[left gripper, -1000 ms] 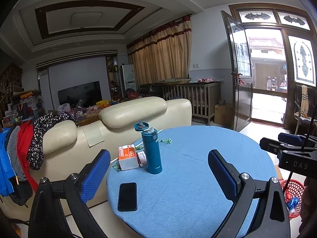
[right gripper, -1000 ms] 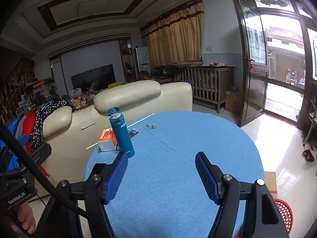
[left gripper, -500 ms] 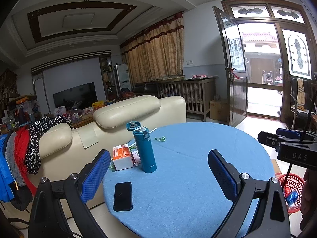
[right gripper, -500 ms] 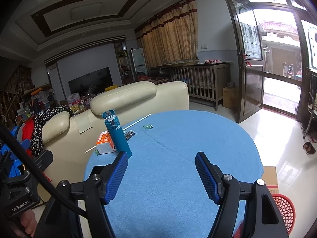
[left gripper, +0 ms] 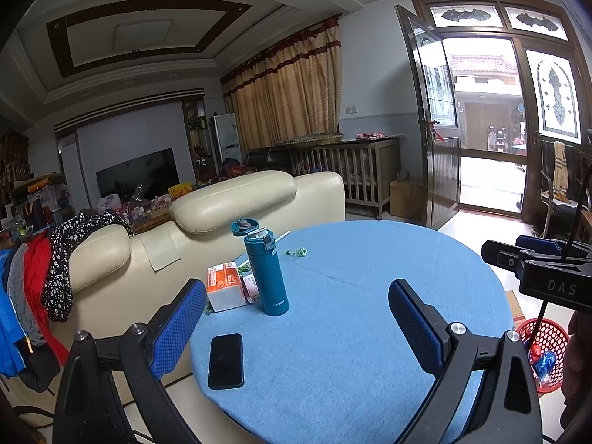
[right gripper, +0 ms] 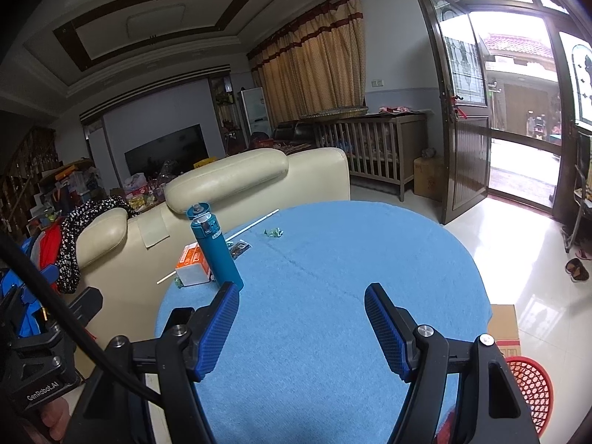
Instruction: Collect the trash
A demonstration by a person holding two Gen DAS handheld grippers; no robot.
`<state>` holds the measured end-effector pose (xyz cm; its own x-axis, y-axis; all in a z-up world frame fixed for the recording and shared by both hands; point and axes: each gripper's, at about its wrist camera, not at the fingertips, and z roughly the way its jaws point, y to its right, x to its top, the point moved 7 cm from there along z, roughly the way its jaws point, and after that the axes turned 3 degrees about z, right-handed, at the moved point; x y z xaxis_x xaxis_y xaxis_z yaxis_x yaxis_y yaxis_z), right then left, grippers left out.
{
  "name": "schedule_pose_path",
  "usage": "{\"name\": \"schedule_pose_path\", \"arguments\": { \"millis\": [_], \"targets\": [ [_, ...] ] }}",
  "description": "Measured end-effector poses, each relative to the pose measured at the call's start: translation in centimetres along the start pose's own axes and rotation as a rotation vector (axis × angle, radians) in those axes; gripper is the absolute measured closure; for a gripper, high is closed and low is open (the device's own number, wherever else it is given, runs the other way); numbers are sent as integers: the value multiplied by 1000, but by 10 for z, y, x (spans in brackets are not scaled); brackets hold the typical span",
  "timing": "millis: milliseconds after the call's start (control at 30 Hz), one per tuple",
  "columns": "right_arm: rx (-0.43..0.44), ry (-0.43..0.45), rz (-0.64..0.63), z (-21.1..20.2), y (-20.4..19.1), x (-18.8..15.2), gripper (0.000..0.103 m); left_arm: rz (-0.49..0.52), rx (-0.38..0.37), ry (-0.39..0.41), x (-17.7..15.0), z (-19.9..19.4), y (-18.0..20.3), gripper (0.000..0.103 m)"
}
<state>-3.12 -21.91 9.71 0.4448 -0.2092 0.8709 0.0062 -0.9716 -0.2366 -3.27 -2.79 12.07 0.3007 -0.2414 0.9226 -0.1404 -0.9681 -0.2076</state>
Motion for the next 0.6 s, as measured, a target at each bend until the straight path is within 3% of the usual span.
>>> {"name": "schedule_pose_path", "arguments": {
  "millis": [600],
  "targets": [
    [-16, -21, 4, 6, 5, -6, 29, 0, -11, -31, -9, 8, 4, 4]
  ]
}}
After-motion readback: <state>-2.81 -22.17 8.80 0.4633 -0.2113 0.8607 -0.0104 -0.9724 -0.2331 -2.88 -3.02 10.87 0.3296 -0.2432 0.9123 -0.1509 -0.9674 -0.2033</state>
